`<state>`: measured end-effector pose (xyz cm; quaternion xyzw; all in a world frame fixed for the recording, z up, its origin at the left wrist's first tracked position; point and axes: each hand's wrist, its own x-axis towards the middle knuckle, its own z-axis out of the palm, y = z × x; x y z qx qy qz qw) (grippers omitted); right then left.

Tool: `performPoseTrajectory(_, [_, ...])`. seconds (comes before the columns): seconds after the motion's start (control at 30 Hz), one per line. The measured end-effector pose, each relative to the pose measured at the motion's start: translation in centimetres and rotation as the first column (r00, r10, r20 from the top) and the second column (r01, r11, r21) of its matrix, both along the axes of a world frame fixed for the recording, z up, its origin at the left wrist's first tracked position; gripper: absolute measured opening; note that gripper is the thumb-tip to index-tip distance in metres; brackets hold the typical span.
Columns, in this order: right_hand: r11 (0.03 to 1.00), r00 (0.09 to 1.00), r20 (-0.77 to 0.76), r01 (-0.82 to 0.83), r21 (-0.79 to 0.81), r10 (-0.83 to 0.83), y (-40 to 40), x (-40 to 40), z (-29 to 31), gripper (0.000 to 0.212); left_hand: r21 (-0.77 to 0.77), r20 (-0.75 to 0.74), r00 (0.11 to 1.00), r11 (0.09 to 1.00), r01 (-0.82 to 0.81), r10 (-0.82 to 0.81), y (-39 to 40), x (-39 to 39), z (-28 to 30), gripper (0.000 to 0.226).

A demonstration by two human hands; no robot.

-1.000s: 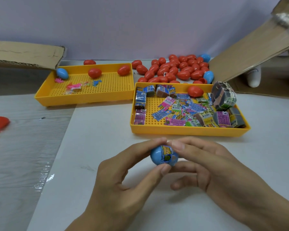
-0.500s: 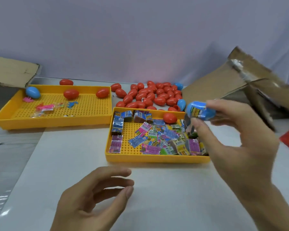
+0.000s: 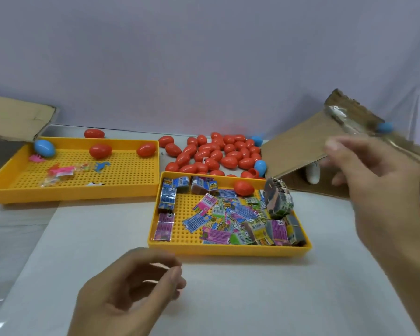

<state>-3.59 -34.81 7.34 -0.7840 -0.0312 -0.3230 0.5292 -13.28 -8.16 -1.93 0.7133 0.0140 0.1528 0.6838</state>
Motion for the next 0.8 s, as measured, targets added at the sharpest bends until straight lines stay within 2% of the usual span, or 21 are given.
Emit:
performPoseTrajectory(0.03, [0.963,0.975,-0.079,-0.189,0.191,0.207,1.7,-1.3,-2.1,0.009,-0.035,0.017,1.000,0.999,-0.014,0.015,0.2,0.4,0.4,0.016])
performPoseTrajectory(0.1, [0.801,0.849,-0.195,-0.352,0.485,0.491,5.2,-3.8,-5.8,0.014,-0.012,0.052,0.999,1.000,-0.005,0.006,0.7,2.1,1.6,0.010])
performPoseTrajectory(0.17, [0.720,0.768,-0.226,-0.394,0.572,0.600,7.8,-6.0,-8.5,0.016,0.130,0.104,0.994,0.991,0.027,-0.040,1.4,4.6,2.9,0.006])
performPoseTrajectory(0.27, [0.705,0.688,-0.275,-0.479,0.522,0.671,9.4,-7.2,-10.3,0.027,0.447,0.140,0.987,0.895,0.005,-0.075,1.4,10.3,4.6,0.008])
performPoseTrajectory(0.37, [0.695,0.637,-0.308,-0.543,0.472,0.707,9.4,-7.1,-10.1,0.029,0.640,0.065,0.996,0.769,0.010,-0.067,-0.1,16.3,5.1,0.011])
performPoseTrajectory(0.53, [0.682,0.612,-0.326,-0.542,0.492,0.721,9.2,-6.5,-10.0,0.030,0.829,-0.226,0.974,0.522,0.199,-0.013,-2.4,21.7,3.8,0.017])
performPoseTrajectory(0.63, [0.674,0.600,-0.325,-0.559,0.483,0.731,9.0,-6.4,-10.0,0.029,0.888,-0.273,0.962,0.393,0.240,0.028,-2.4,23.0,3.7,0.024])
performPoseTrajectory(0.7, [0.673,0.596,-0.328,-0.564,0.478,0.733,9.0,-6.3,-10.1,0.028,0.895,-0.255,0.966,0.388,0.223,0.033,-2.2,23.3,3.7,0.023])
performPoseTrajectory(0.8, [0.666,0.586,-0.333,-0.563,0.489,0.739,8.9,-6.2,-10.0,0.027,0.857,-0.122,0.992,0.500,0.126,-0.040,-1.8,22.5,3.9,0.021])
